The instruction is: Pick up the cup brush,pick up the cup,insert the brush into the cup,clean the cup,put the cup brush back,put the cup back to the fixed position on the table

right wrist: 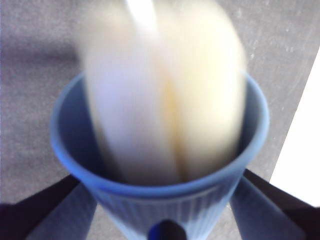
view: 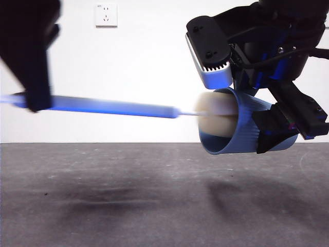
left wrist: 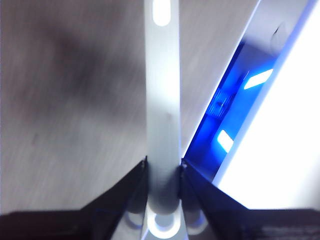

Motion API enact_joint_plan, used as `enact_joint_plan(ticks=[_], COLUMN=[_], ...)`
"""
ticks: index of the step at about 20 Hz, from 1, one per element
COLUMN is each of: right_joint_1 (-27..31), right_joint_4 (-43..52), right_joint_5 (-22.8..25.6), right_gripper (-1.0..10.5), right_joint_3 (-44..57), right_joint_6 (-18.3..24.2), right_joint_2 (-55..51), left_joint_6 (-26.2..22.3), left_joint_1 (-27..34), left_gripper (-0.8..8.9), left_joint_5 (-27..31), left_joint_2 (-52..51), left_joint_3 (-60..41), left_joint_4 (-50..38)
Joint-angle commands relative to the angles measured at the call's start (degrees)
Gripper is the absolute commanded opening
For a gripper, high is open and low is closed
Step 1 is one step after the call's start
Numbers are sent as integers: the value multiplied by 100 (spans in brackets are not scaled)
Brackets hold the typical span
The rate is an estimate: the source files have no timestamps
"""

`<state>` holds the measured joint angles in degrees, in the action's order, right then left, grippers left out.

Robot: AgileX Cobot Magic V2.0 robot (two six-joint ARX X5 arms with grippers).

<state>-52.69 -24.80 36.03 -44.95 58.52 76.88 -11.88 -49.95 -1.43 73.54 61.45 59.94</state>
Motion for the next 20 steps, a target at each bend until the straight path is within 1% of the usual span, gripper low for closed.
enact_joint_plan(ticks=[1, 3, 6, 8, 11, 13, 16, 18, 20], right_joint_1=[-81, -186, -302, -323, -319, -278, -162, -39, 140], right_joint_4=[74, 122, 166, 162, 155, 131, 17, 4, 13], right_joint_5=[-9, -13, -13, -4, 24, 42, 55, 63, 55], right_gripper=[-13, -13, -13, -13, -13, -13, -13, -13, -13], right_joint_3=[-24, -24, -24, -24, -24, -24, -24, -24, -24], right_joint_6=[-15, -15, -15, -22, -212, -308, -660, -968, -1344], right_joint_2=[33, 33, 33, 33, 33, 33, 31, 13, -39], left_joint_6=[33, 48, 249, 289, 291, 291, 293, 343, 466], left_joint_1=[-22, -33, -37, -37, -24, -15, -15, -13, 9], left_gripper=[-9, -9, -9, -9, -8, -8, -8, -8, -9], left_joint_5=[-83, -330, -345, -345, -289, 48, 382, 588, 658], left_joint_2=[186, 380, 595, 610, 595, 518, 280, 46, -229], left_joint_3=[-28, -28, -28, -28, -28, -28, -28, -28, -28], left_joint_4=[-369, -647, -999, -1049, -660, -262, 256, 520, 702])
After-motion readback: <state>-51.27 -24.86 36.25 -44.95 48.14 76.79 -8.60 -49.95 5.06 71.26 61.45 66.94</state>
